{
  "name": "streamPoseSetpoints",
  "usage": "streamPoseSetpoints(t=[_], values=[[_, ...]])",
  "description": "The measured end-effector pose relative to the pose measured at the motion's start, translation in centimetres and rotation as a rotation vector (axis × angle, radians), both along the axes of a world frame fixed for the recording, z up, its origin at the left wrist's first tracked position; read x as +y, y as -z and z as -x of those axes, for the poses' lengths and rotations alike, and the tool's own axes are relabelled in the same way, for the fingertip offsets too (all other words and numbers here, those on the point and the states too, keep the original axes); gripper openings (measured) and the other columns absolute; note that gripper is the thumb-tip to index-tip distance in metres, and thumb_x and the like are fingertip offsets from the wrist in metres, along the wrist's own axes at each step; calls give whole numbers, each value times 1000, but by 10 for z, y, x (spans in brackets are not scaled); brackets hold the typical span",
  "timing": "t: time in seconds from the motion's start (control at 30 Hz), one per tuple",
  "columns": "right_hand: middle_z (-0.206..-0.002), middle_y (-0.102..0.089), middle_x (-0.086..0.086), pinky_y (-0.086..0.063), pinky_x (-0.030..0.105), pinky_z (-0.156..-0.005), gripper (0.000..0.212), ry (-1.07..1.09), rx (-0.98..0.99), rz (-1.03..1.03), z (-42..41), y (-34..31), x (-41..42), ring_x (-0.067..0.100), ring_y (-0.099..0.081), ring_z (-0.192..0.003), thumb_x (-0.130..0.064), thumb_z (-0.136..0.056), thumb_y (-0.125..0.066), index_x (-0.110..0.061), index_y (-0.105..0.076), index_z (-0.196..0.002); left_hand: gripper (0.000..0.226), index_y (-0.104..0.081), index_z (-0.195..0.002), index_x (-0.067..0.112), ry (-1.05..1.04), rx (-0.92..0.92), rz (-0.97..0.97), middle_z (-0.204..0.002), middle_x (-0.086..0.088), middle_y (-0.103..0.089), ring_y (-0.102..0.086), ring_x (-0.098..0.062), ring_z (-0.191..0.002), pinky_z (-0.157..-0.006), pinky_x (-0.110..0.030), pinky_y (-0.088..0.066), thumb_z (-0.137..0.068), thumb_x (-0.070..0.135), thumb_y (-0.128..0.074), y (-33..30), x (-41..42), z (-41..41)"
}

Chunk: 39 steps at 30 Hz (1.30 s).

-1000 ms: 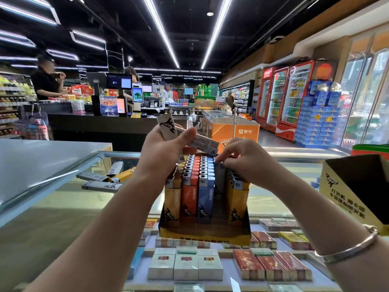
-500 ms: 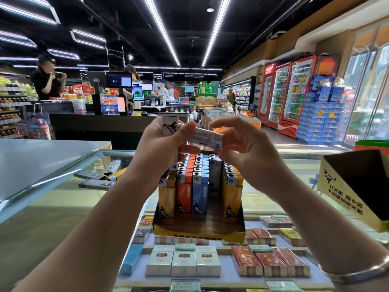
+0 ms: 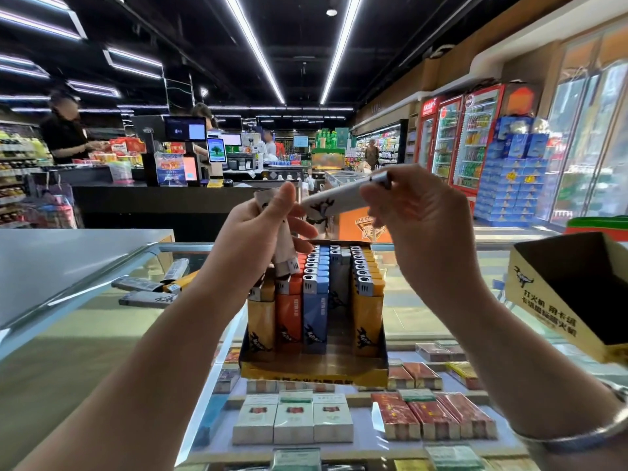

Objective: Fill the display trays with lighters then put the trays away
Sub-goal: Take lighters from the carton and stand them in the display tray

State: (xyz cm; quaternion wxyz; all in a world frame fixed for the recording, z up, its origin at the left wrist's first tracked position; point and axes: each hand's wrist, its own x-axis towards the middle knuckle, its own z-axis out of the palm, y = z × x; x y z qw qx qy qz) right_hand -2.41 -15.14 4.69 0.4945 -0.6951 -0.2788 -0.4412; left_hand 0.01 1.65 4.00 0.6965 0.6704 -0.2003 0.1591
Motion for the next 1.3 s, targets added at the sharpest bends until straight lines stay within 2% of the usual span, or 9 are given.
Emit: streamPoseSetpoints(t=[0.07,0.2,0.33,0.43,0.53,0.73,0.93,1.13,1.3], values=[[-73,-61,-12,-56,33,-63,6,25,41,-59,-2,-1,-4,12,-63,-66,-17,-87,-62,-23,-60,-85,36,-61,-82,9,-27,-4,11,-67,-2,-70,-63,-9,-55,-46,-16,-46,-91,40,-45,1,0,-1],[-77,-62,-6,-52,19,-53,5,23,116,-81,-10,3,-7,5,-60,-59,-13,-89,-57,-15,-61,-92,41,-67,-72,17,-127,16,18,-58,10,-64,-55,3,-49,-45,-12,-43,-94,40,-42,3,2,-2],[-82,-58,-12,-52,23,-66,19,47,133,-29,-17,6,-7,5,-56,-71,-8,-91,-54,-17,-61,-106,43,-65,-67,16,-150,28,42,-59,9,-59,-52,4,-48,-46,-11,-44,-93,42,-43,4,2,-2],[-83,-55,-17,-47,12,-63,29,62,146,62,-21,9,-7,-2,-53,-67,-5,-90,-55,-9,-60,-118,39,-62,-73,13,-128,30,67,-65,4,-56,-53,4,-49,-47,-13,-46,-93,40,-43,4,1,-2],[-85,-50,-23,-43,5,-59,34,106,124,172,-22,13,-6,-6,-51,-65,-3,-90,-55,-9,-58,-123,36,-61,-77,12,-102,37,85,-67,2,-56,-54,2,-50,-48,-14,-46,-93,40,-44,4,2,-2],[-78,-51,-11,-38,1,-61,25,73,136,215,-24,13,-10,-18,-50,-70,3,-86,-57,-15,-46,-100,38,-58,-78,7,-103,-7,61,-67,-3,-52,-48,1,-42,-41,-13,-40,-94,39,-43,2,1,-1],[-82,-55,-19,-42,2,-65,31,99,143,281,-26,13,-10,-19,-52,-74,4,-80,-64,-22,-58,-95,39,-58,-76,11,-114,-3,47,-60,4,-55,-52,-1,-48,-45,-16,-44,-93,43,-44,4,2,-2],[-82,-57,-19,-42,0,-64,25,56,207,399,-30,25,-5,-20,-54,-76,6,-82,-62,-8,-69,-101,38,-59,-75,11,-104,-1,58,-51,11,-58,-54,0,-48,-47,-14,-45,-92,42,-45,4,1,-2],[-75,-62,-10,-44,6,-55,25,-72,339,330,-34,24,-7,-13,-57,-65,6,-80,-63,-18,-67,-80,38,-58,-76,10,-92,-2,50,-51,11,-58,-53,1,-48,-47,-13,-45,-92,41,-44,3,0,0]])
